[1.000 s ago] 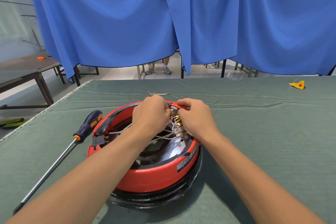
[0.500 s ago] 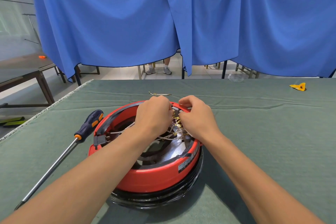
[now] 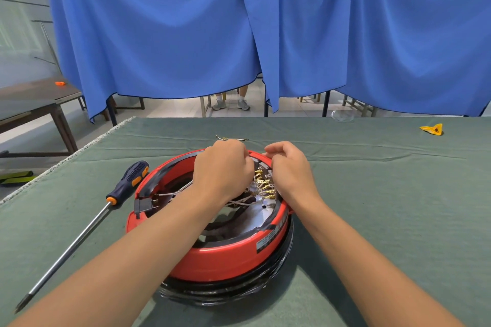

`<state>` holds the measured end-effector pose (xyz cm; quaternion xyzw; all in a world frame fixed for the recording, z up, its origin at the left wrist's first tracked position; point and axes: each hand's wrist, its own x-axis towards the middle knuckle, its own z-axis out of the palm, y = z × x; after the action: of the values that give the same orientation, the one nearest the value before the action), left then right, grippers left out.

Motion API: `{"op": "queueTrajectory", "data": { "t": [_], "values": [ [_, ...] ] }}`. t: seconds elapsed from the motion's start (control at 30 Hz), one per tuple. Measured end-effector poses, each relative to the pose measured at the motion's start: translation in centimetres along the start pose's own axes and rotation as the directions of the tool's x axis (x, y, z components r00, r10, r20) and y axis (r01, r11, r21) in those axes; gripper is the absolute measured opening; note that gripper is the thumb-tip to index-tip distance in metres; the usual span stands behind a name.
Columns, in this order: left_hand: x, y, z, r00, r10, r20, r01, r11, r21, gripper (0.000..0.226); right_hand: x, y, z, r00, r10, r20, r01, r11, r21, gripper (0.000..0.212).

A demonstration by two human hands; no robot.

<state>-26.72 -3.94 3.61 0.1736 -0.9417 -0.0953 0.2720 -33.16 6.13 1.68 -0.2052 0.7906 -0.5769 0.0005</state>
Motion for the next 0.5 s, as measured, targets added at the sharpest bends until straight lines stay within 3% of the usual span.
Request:
{"op": "queueTrajectory", "data": {
  "t": [0.17,0.5],
  "values": [
    [-0.89,0.5,-0.65,0.99,0.11,0.086,-0.104,0.992,-0.076,0.019,0.13,-0.01,-0.07,1.0,0.01,-0.005,-0.01,1.0,-0.008,0.03],
    [-0.35,-0.14,-0.32,0.987,0.07,0.145,-0.071,0.997,0.002,0.014,0.0,0.03,0.0,1.0,0.007,-0.006,-0.007,1.0,-0.01,0.026]
  ]
}}
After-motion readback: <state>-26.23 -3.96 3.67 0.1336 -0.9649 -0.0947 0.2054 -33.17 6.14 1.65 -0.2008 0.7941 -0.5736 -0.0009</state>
